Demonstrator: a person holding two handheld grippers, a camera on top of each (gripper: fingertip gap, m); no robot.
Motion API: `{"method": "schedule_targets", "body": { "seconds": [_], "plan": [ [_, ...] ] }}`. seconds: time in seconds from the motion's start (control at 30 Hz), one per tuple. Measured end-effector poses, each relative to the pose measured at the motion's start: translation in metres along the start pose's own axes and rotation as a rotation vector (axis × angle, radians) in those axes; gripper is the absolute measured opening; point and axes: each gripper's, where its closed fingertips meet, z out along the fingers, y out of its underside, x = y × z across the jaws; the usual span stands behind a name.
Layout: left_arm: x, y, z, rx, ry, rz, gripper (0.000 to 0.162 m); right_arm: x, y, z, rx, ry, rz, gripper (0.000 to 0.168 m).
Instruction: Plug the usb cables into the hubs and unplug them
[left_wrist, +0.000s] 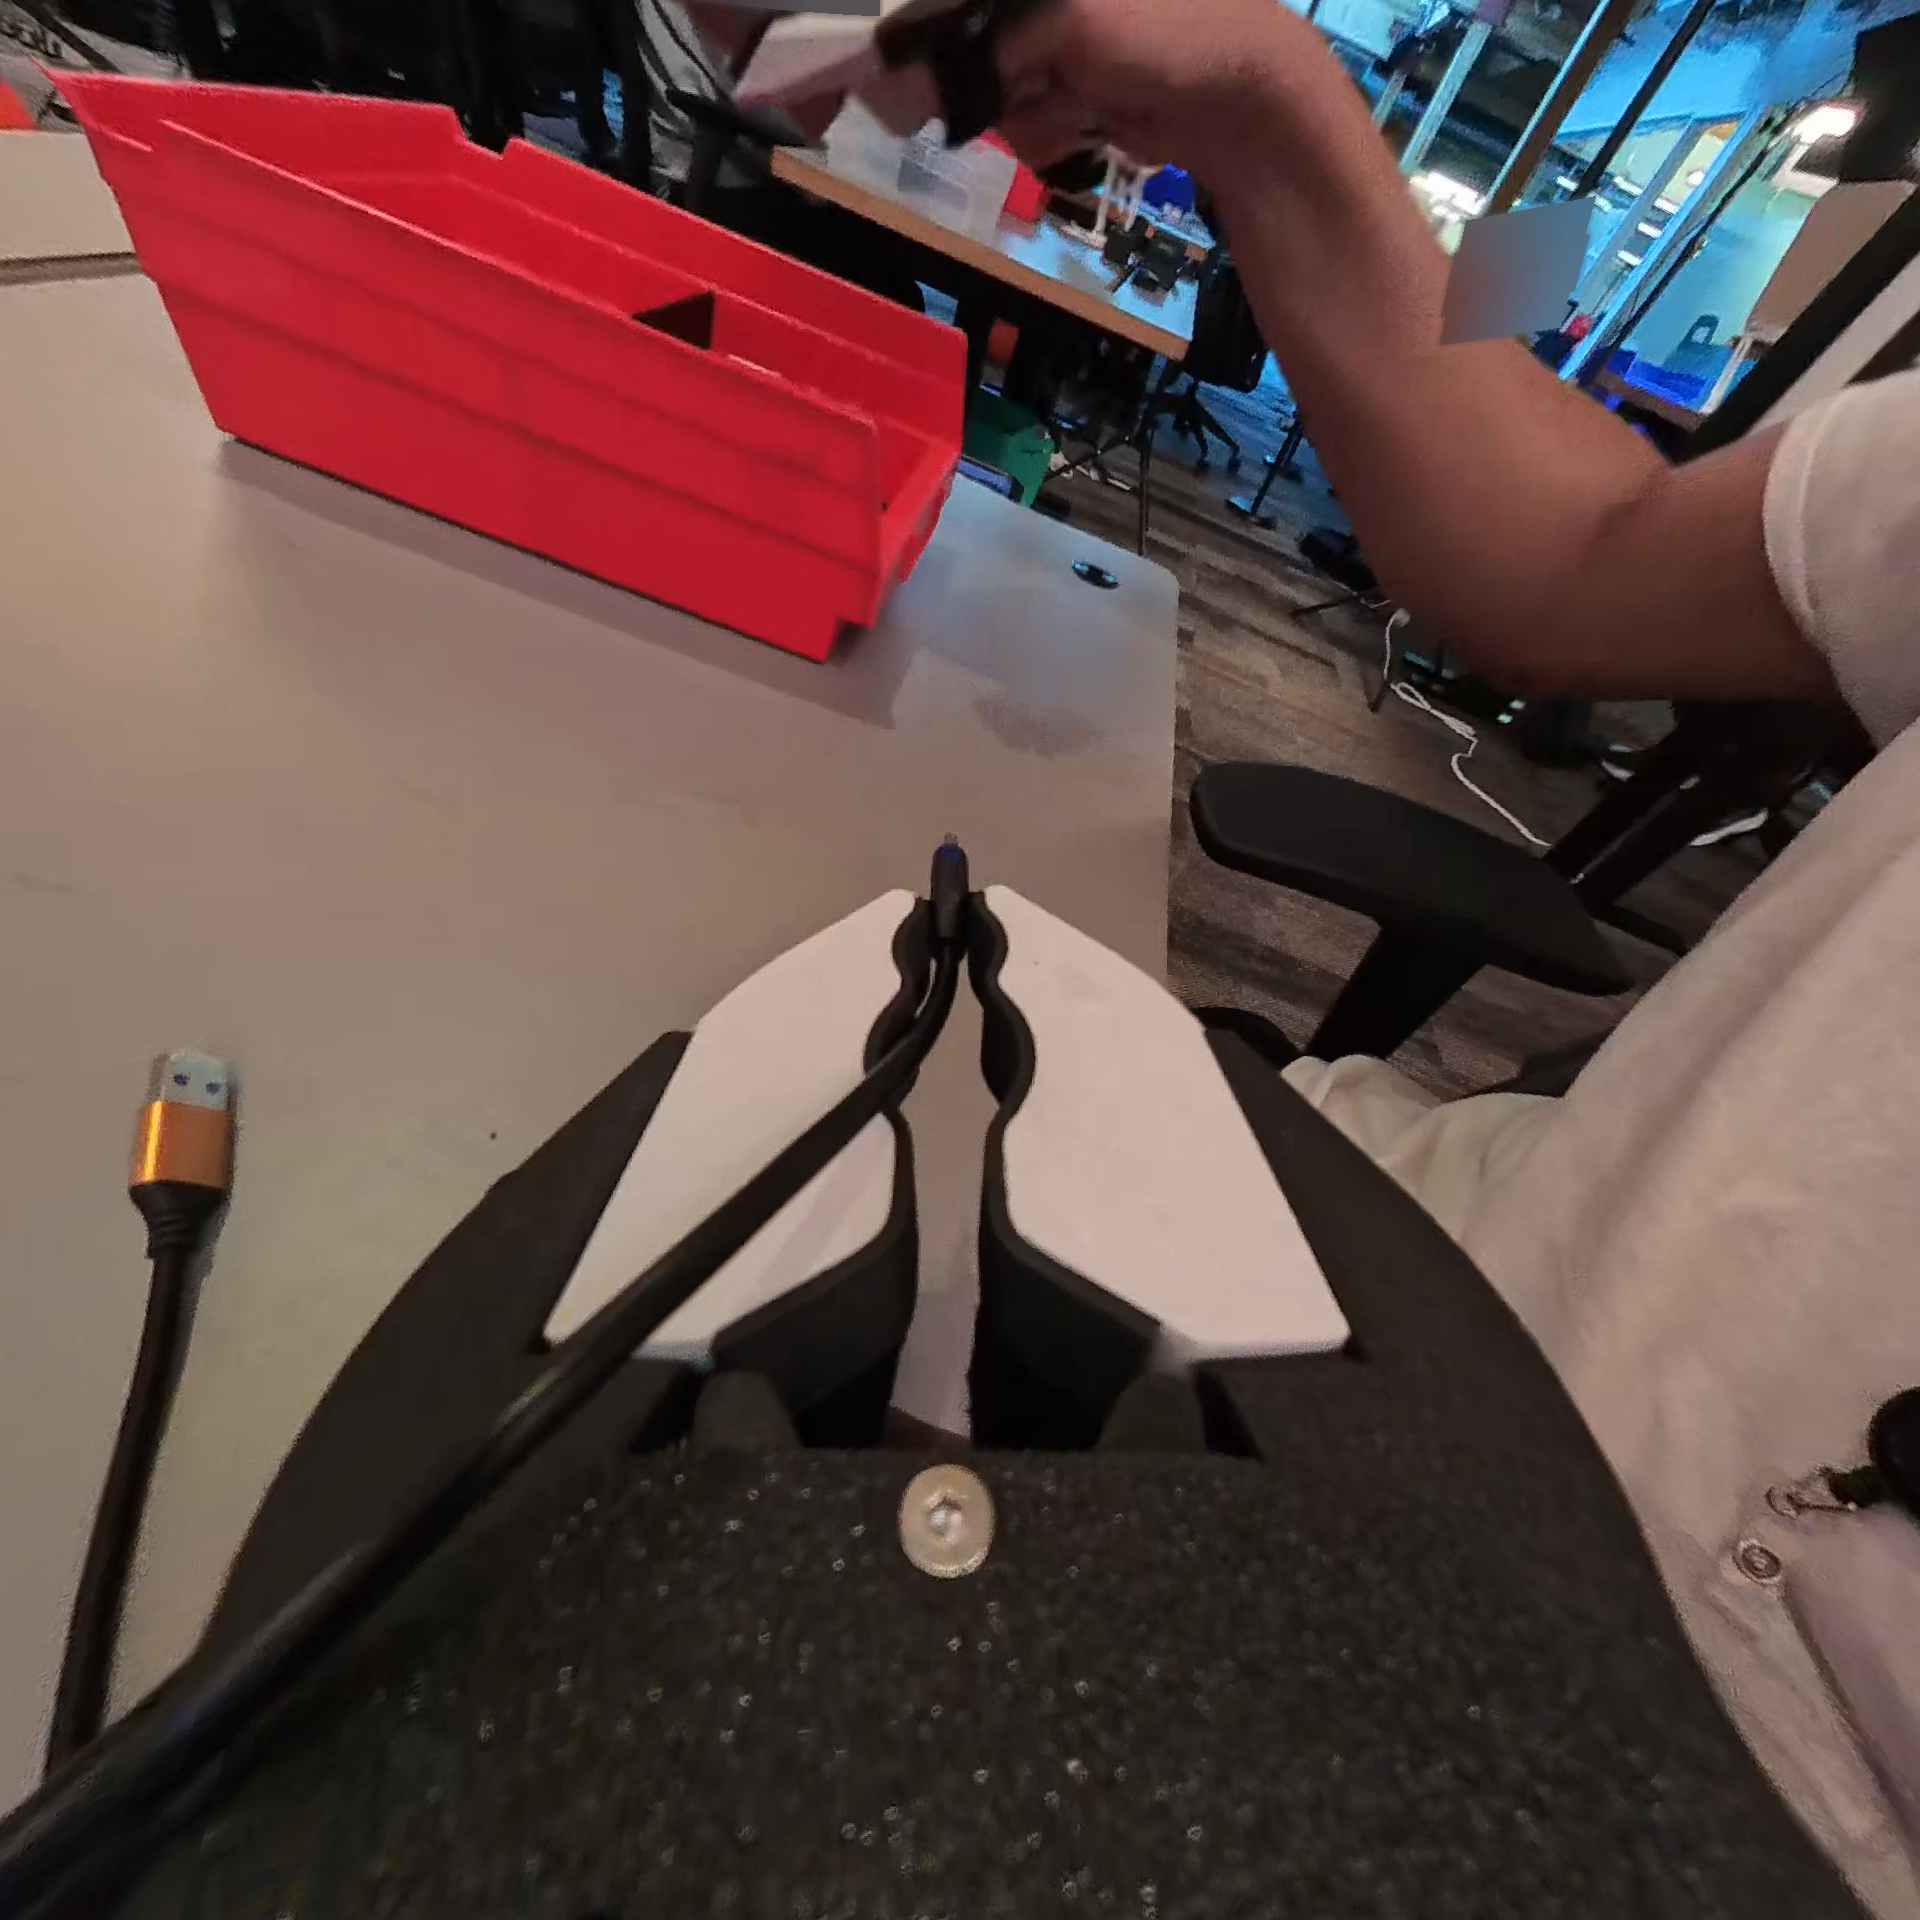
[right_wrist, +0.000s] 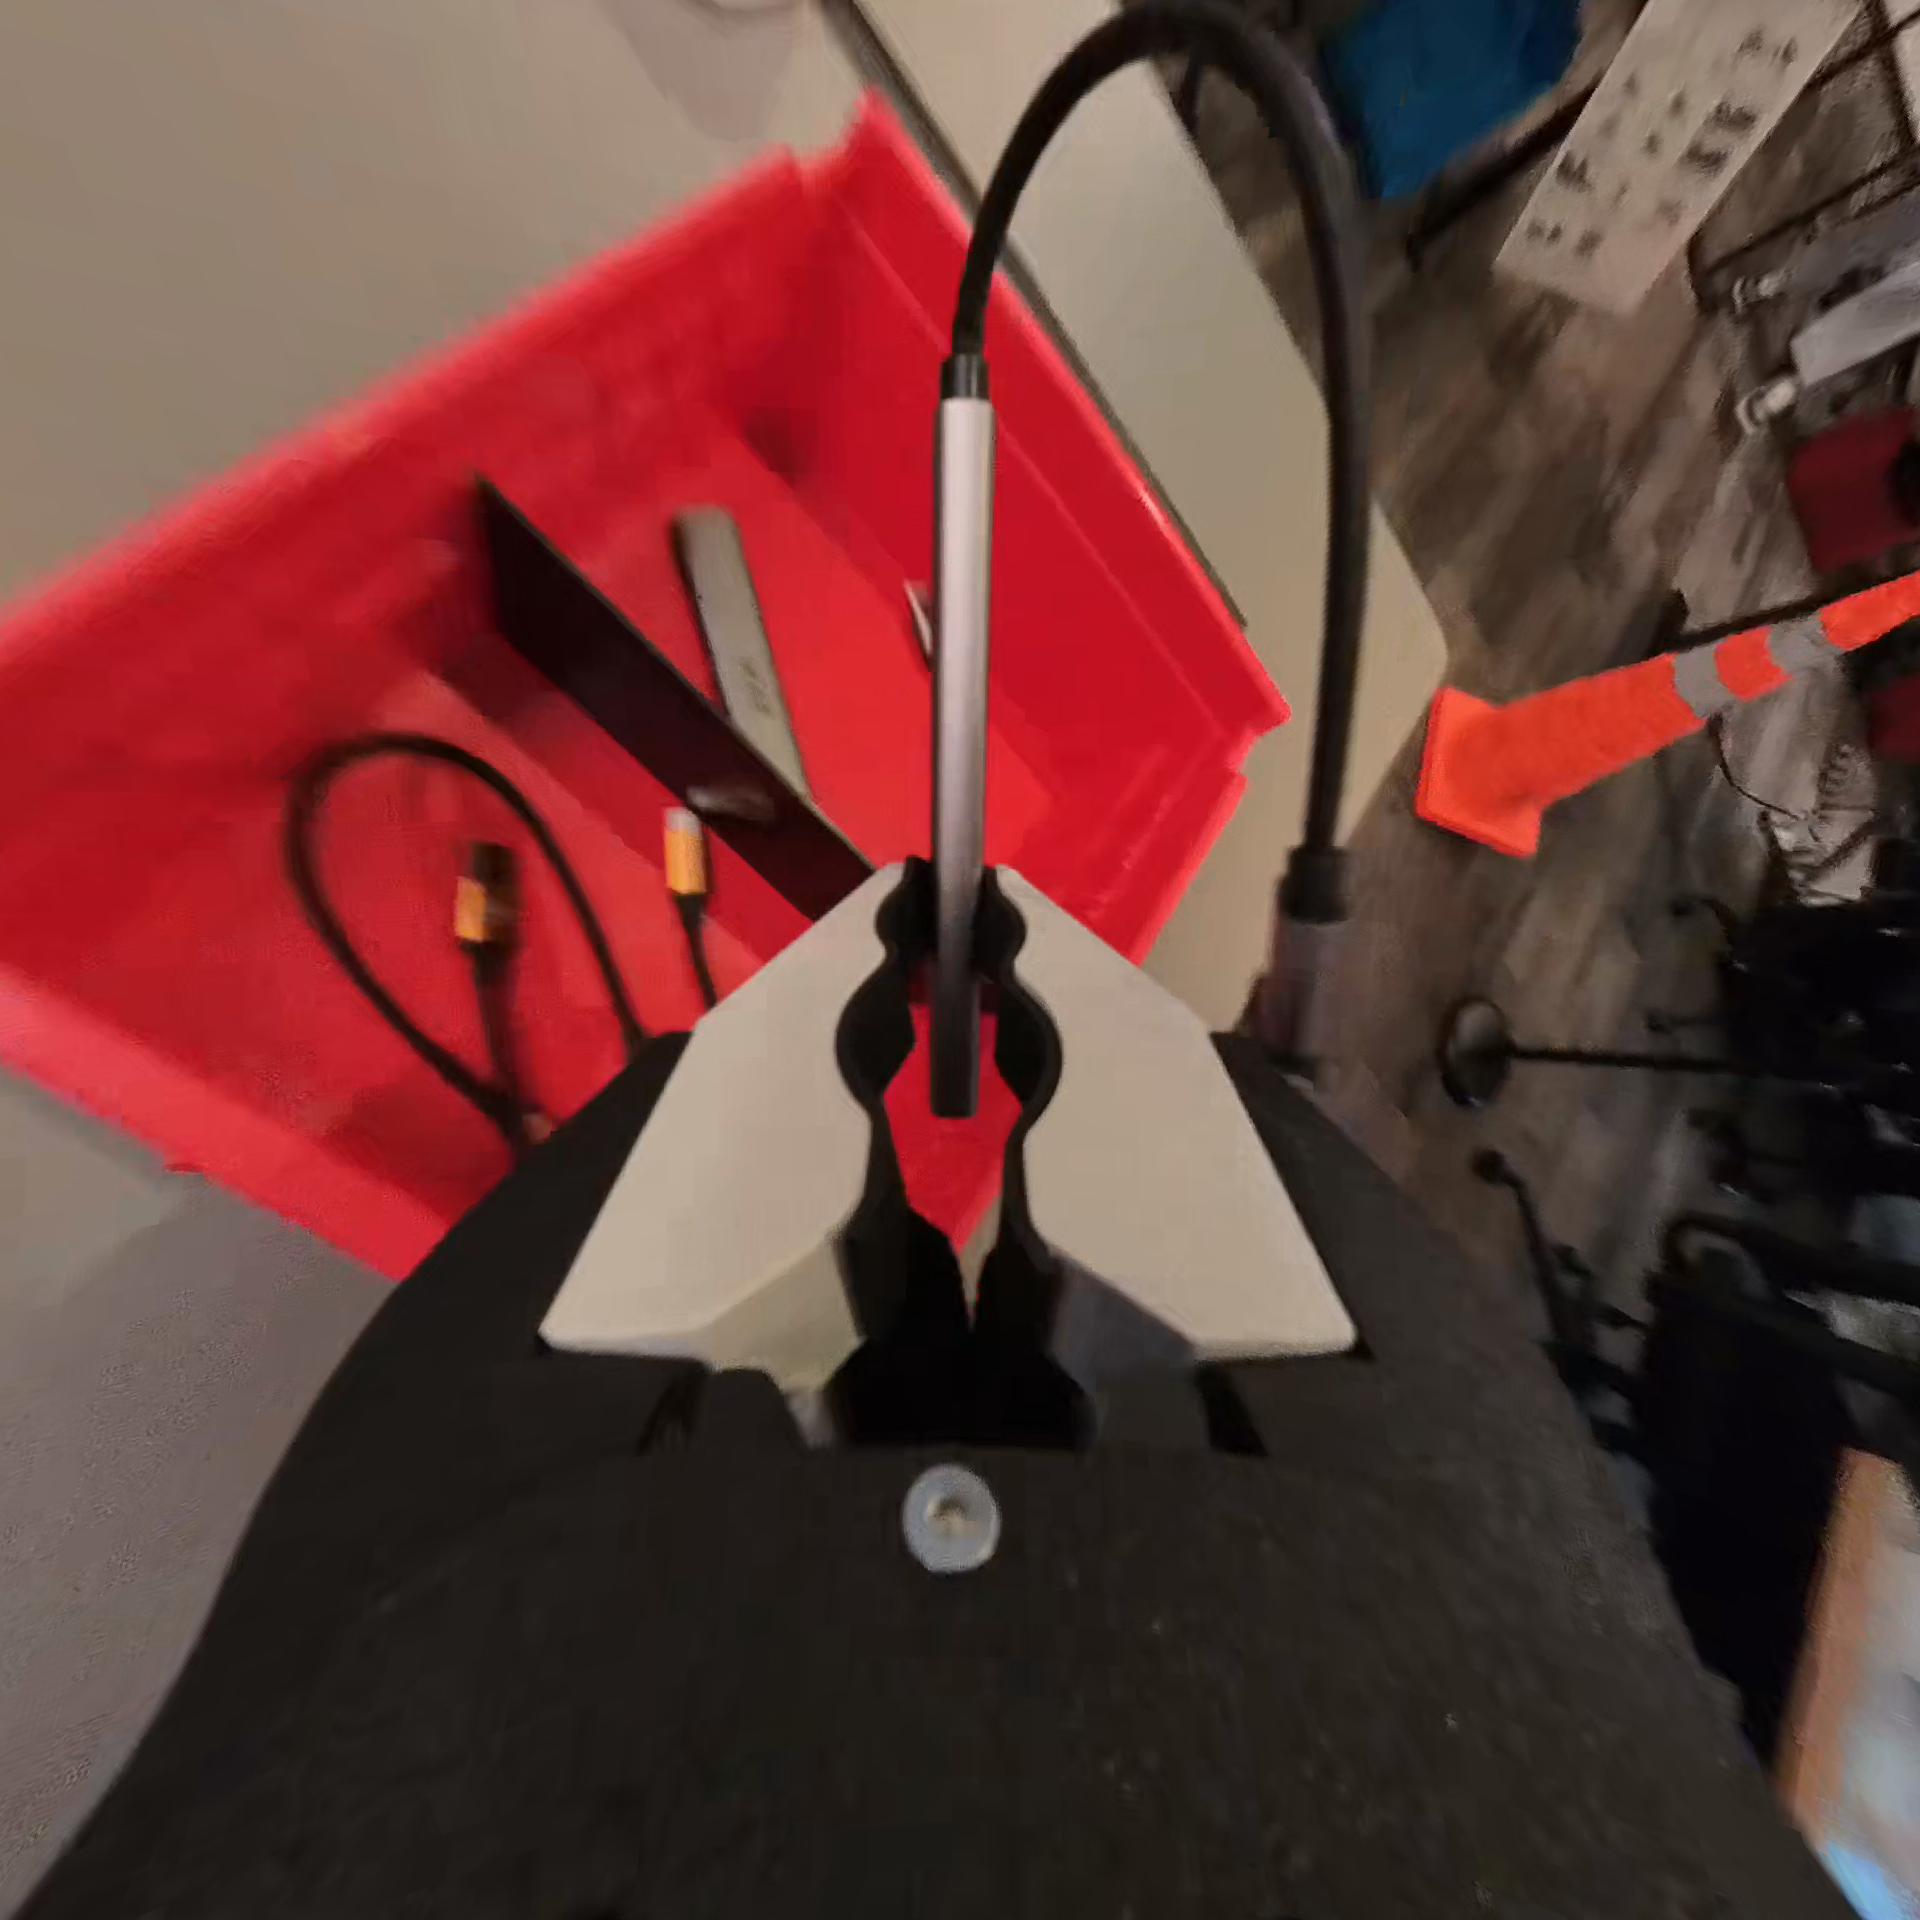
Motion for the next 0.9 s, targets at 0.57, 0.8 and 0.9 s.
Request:
{"method": "schedule_targets", "body": {
  "seconds": [0.57, 0.8, 0.9],
  "plan": [
    [0.003, -0.013, -0.009, 0.058, 0.013, -0.008, 0.006, -0.003, 0.031, 0.107, -0.497, -0.466, -0.181, 0.042],
    [0.008, -0.008, -0.003, 0.041, 0.037, -0.003, 0.006, -0.122, -0.140, -0.033, 0.329, -0.667, -0.022, 0.039],
    [0.010, -0.005, 0.002, 0.013, 0.036, 0.020, 0.006, -0.220, -0.184, -0.099, 0.608, -0.882, -0.034, 0.037]
  ]
}}
